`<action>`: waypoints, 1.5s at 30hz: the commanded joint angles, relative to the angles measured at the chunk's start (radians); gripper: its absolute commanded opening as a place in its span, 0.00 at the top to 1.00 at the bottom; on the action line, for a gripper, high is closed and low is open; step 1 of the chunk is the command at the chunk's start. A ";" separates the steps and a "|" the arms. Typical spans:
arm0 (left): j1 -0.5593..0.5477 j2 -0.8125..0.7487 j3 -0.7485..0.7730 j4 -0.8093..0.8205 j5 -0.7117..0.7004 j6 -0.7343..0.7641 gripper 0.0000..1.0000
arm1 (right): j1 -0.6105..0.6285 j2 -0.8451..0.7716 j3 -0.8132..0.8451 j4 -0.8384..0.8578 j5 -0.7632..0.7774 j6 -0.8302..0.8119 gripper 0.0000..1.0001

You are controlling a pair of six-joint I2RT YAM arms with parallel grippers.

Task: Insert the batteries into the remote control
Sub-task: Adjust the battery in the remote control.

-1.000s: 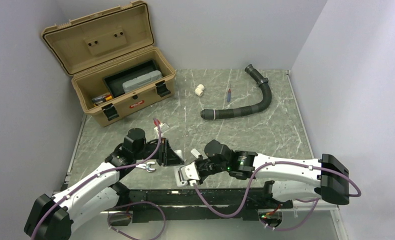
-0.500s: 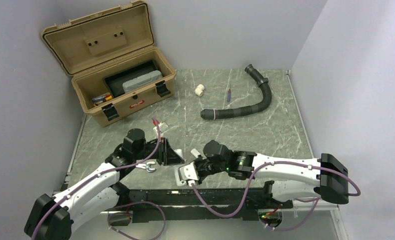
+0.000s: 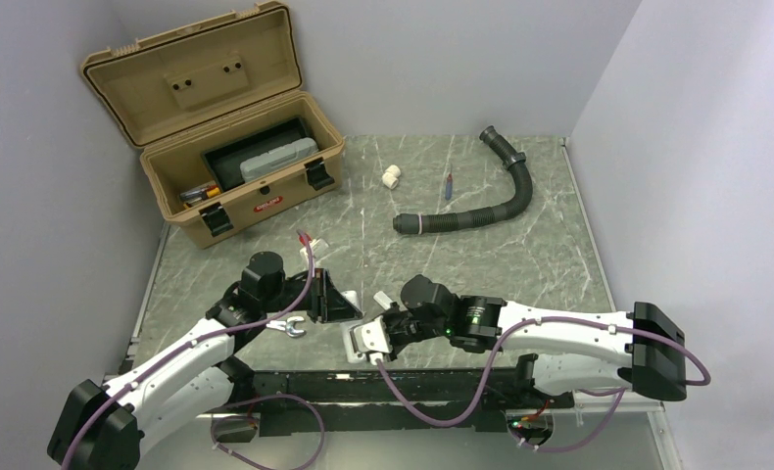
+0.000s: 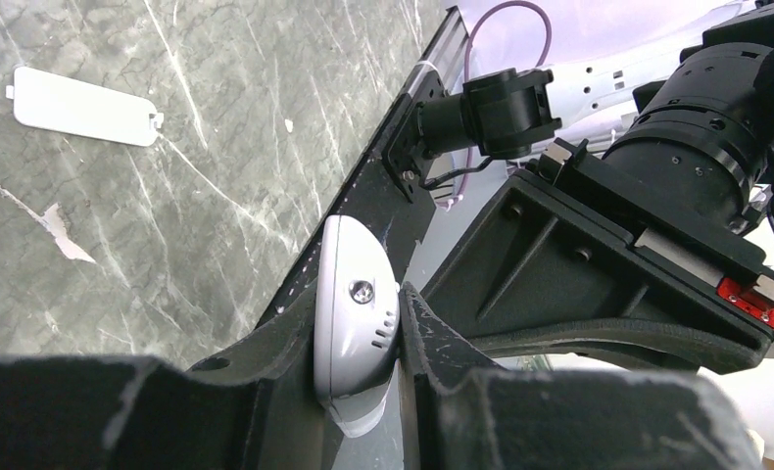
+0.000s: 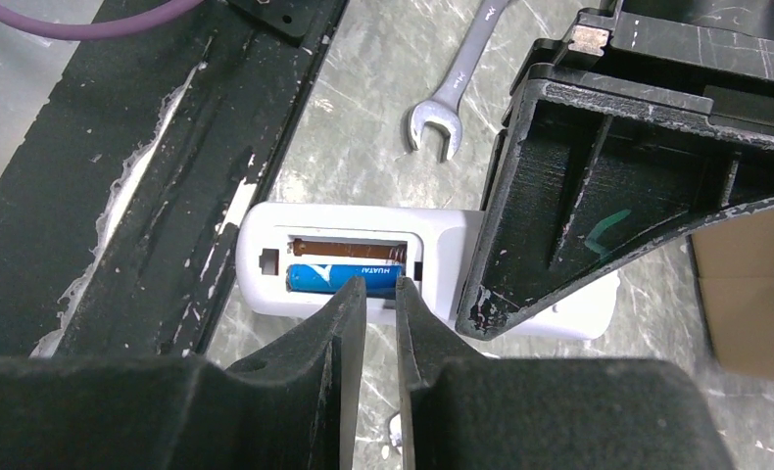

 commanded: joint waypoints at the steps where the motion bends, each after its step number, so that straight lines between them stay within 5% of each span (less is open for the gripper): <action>1: 0.000 -0.022 0.030 0.136 0.027 -0.045 1.00 | 0.006 -0.007 -0.009 -0.098 0.011 -0.002 0.81; 45: 0.000 -0.068 0.053 0.022 -0.056 -0.031 1.00 | 0.098 0.182 0.133 -0.239 0.298 0.077 0.83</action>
